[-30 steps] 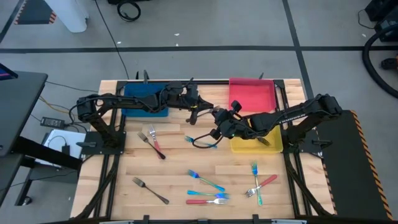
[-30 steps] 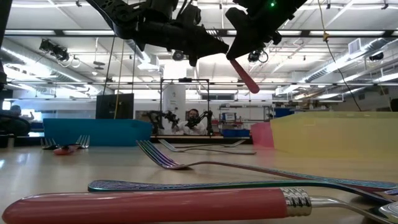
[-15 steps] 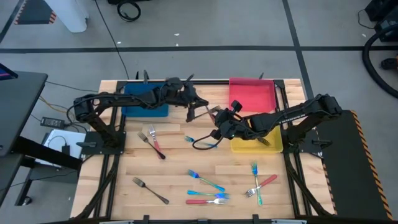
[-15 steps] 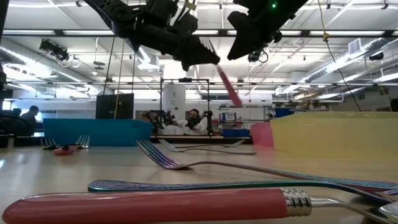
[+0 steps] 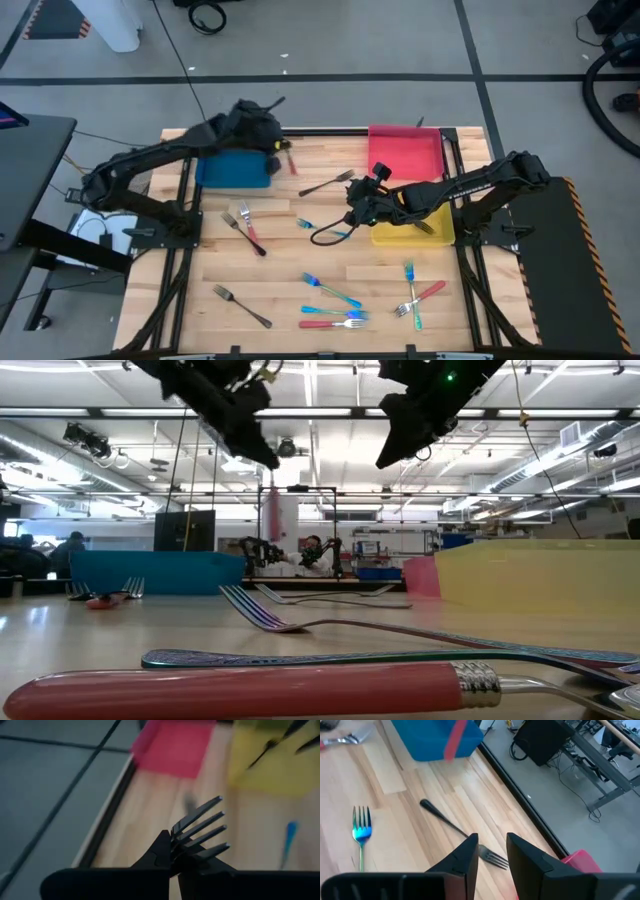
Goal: Sort silverware by color (type)
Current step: Put the red fork into the blue bin
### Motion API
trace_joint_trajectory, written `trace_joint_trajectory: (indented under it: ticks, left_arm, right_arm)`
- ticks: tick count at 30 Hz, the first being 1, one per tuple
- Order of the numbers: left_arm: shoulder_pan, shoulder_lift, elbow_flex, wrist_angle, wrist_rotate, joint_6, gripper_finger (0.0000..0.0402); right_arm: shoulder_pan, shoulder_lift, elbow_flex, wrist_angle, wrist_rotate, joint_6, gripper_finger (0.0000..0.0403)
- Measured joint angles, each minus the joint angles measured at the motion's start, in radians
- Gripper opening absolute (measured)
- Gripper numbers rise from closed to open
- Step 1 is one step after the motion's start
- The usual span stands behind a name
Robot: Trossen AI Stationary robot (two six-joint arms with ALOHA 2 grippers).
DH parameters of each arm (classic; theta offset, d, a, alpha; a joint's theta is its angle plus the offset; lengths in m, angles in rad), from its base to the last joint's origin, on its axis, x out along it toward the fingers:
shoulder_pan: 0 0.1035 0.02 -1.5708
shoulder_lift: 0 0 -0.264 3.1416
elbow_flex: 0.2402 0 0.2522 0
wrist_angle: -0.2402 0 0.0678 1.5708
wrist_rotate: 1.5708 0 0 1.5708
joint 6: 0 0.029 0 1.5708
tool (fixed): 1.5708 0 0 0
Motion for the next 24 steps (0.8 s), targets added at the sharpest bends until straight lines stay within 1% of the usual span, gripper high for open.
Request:
trace_joint_trajectory:
  ticks: [5,9,11,14,18,20,24]
  left_arm:
    - [0.050,-0.070,0.050,-0.182,-0.145,0.122,0.0013]
    - [0.105,-0.083,0.053,-0.273,-0.260,0.149,0.0013]
    - [0.138,-0.084,0.053,-0.332,-0.300,0.149,0.0013]
    - [0.185,-0.084,0.053,-0.393,-0.311,0.135,0.0013]
    - [0.236,-0.083,0.053,-0.432,-0.311,0.058,0.0013]
    - [0.259,-0.083,0.047,-0.431,-0.311,0.033,0.0013]
    - [0.286,-0.059,0.011,-0.427,-0.313,0.043,0.0013]
  right_arm:
    - [0.000,0.000,0.000,-0.084,0.000,0.003,0.0108]
    - [0.000,0.000,0.000,-0.170,0.000,0.040,0.0108]
    - [0.000,0.000,0.000,-0.212,0.000,0.063,0.0108]
    - [0.000,0.000,0.000,-0.267,0.000,0.101,0.0108]
    - [0.000,0.000,0.000,-0.321,0.000,0.131,0.0108]
    - [-0.001,0.000,0.000,-0.325,0.000,0.132,0.0108]
    - [-0.001,0.000,0.000,-0.324,0.000,0.124,0.0108]
